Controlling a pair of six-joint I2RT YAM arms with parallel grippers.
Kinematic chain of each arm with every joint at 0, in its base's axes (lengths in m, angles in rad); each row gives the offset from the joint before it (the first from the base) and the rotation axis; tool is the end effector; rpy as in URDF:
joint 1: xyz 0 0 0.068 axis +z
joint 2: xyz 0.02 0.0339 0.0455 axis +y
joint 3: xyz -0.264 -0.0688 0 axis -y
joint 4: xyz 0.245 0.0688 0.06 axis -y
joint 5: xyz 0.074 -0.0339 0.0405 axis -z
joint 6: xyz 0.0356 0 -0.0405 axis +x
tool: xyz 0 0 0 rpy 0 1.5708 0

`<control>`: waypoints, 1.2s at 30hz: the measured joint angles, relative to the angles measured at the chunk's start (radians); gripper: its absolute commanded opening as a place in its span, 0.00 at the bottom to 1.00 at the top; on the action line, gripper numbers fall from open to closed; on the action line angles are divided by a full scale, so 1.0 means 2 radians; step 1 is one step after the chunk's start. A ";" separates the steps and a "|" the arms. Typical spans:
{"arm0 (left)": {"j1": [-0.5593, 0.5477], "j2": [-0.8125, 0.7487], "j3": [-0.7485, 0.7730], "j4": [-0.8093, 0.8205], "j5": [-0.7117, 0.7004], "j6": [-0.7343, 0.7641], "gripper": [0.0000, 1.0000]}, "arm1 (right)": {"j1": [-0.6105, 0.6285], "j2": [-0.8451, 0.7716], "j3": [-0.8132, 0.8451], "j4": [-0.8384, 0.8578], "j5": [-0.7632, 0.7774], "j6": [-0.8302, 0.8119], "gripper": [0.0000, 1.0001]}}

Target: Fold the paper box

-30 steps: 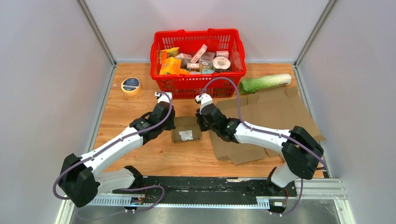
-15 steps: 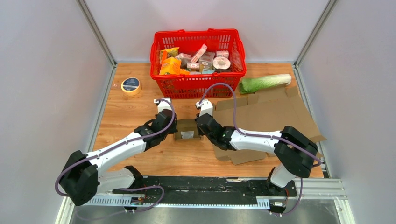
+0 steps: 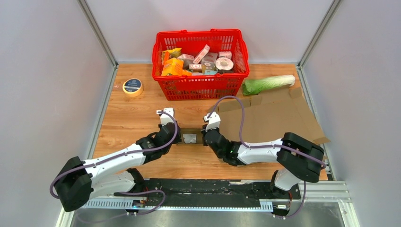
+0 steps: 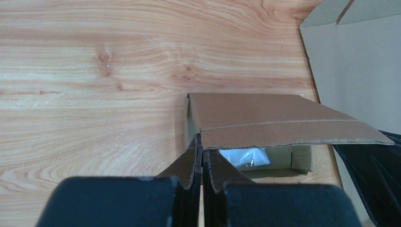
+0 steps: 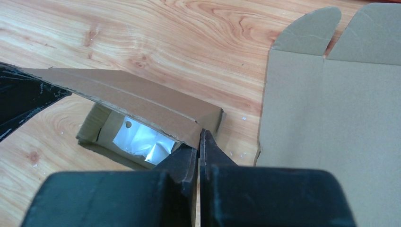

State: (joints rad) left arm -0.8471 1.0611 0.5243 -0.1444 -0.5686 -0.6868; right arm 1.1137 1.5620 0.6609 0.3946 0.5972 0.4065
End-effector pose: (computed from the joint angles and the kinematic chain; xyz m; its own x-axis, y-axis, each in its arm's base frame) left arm 0.1555 -0.1471 0.2047 -0.5472 -0.1876 -0.8157 0.0097 0.9731 -0.2304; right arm 0.1536 0.2669 0.1725 -0.4042 -0.0811 -0.9111 -0.3976 0.9126 0.0952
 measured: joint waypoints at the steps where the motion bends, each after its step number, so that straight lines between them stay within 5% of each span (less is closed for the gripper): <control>1: -0.004 -0.005 -0.005 0.003 -0.003 -0.003 0.00 | 0.004 -0.002 -0.006 0.008 0.003 0.000 0.08; 5: -0.021 -0.016 -0.023 0.008 -0.022 -0.009 0.00 | 0.022 -0.011 -0.020 0.010 0.017 0.007 0.42; 6: -0.025 -0.017 -0.029 0.008 -0.027 -0.012 0.00 | 0.027 -0.016 -0.020 -0.007 0.021 0.011 0.60; 9: -0.033 -0.016 -0.042 0.006 -0.036 -0.018 0.00 | 0.039 -0.053 -0.011 -0.105 0.016 0.040 0.81; 13: -0.044 -0.016 -0.045 0.004 -0.049 -0.022 0.00 | 0.031 -0.141 0.019 -0.285 -0.057 0.080 0.84; 19: -0.060 -0.016 -0.045 0.000 -0.067 -0.025 0.00 | -0.054 -0.240 0.061 -0.405 -0.206 0.150 0.94; 27: -0.065 -0.003 -0.045 -0.004 -0.078 -0.028 0.00 | -0.105 -0.082 0.168 -0.367 -0.255 0.144 0.90; 33: -0.067 0.006 -0.045 -0.005 -0.079 -0.028 0.00 | -0.103 -0.002 0.173 -0.326 -0.258 0.095 0.88; 36: -0.067 0.006 -0.045 -0.007 -0.077 -0.028 0.11 | -0.102 0.002 0.156 -0.290 -0.260 0.085 0.87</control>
State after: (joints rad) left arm -0.9806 1.0729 0.4351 -0.1577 -0.7235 -0.7429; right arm 0.9104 1.5665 0.9737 -0.1860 0.0772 0.5758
